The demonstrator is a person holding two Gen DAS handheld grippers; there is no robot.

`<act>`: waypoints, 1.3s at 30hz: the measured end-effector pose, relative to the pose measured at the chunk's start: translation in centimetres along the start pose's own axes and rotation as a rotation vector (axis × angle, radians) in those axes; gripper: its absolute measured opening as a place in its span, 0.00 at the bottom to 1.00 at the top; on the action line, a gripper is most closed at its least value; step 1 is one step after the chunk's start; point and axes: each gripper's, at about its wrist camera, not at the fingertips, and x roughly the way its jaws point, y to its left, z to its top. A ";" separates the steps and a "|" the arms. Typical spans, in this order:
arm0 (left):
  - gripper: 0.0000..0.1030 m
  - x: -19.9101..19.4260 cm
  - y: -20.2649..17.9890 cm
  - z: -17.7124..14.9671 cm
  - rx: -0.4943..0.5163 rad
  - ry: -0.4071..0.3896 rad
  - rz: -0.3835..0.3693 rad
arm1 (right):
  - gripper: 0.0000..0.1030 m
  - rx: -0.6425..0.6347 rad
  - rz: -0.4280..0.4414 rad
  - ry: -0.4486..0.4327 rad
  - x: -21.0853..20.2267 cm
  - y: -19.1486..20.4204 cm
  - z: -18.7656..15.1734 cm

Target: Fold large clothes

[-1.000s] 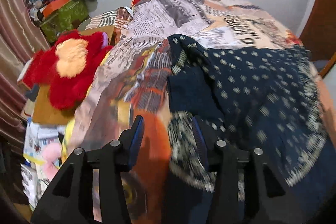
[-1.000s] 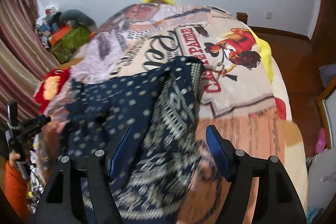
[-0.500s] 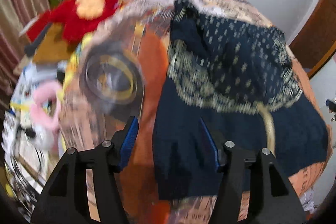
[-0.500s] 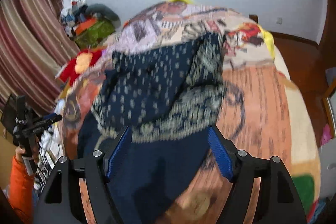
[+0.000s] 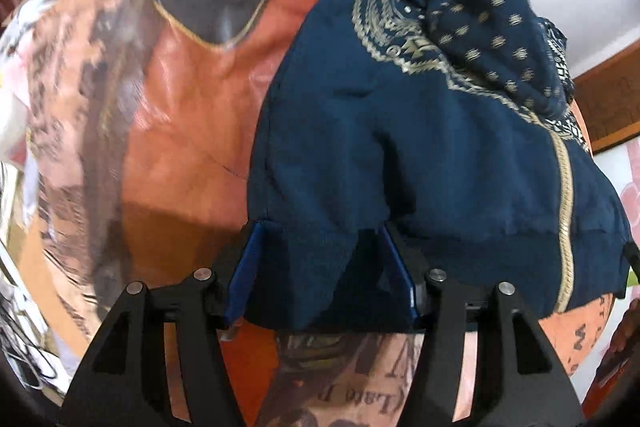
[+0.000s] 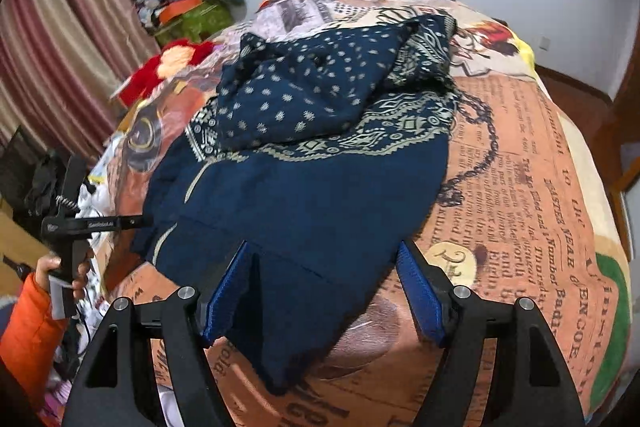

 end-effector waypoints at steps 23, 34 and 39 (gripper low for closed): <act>0.09 -12.6 -8.7 9.1 0.129 -0.329 -0.238 | 0.10 0.006 0.073 -0.155 -1.5 -1.6 6.2; 0.09 -12.1 -11.6 20.0 0.140 -0.431 -0.074 | 0.10 0.060 0.036 -0.205 1.9 -6.0 17.1; 0.09 -8.5 -12.3 24.9 0.121 -0.446 0.012 | 0.10 0.119 0.004 -0.176 6.7 -9.0 21.7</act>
